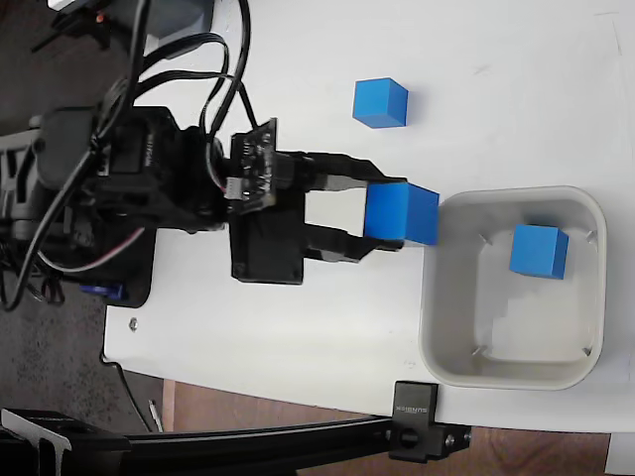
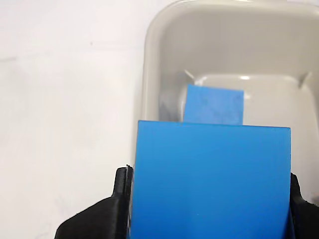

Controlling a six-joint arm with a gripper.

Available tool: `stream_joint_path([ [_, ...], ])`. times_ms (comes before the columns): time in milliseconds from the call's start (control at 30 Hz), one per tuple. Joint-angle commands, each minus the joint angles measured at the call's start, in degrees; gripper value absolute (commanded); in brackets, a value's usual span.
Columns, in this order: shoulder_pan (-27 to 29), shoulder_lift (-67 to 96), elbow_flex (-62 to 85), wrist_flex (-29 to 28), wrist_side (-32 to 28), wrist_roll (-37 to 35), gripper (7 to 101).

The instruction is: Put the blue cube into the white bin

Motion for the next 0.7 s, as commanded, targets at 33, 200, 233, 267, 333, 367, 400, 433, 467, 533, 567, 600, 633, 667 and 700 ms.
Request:
stream_joint_path([
  [33,2.46,-4.48,-10.99,0.18,-3.34,-1.05,53.8],
  [200,4.57,-11.43,-20.65,4.13,-4.22,-2.64,53.8],
  [233,5.10,-12.22,-21.71,4.57,-4.39,-2.90,53.8],
  [267,5.36,-12.66,-22.06,4.66,-4.39,-3.08,57.8],
  [333,5.62,-12.92,-22.50,4.92,-4.04,-3.60,72.3],
  [367,5.62,-12.92,-22.68,5.27,-3.25,-3.78,80.4],
  [400,5.45,-12.92,-22.76,5.63,-2.46,-4.04,83.3],
  [433,5.45,-12.74,-22.85,6.06,-1.85,-4.31,84.4],
  [467,5.45,-12.57,-22.94,6.42,-1.32,-4.66,84.9],
  [533,5.54,-11.87,-22.94,7.47,-0.44,-5.19,86.3],
  [567,5.54,-11.43,-22.94,8.00,0.00,-5.45,87.6],
  [600,5.45,-10.99,-22.85,8.53,0.26,-5.71,90.1],
  [633,5.19,-10.37,-22.50,8.88,0.53,-5.80,93.3],
  [667,4.83,-9.58,-21.88,9.14,0.70,-5.89,96.2],
  [700,4.48,-8.53,-20.83,9.14,0.79,-5.89,99.2],
])
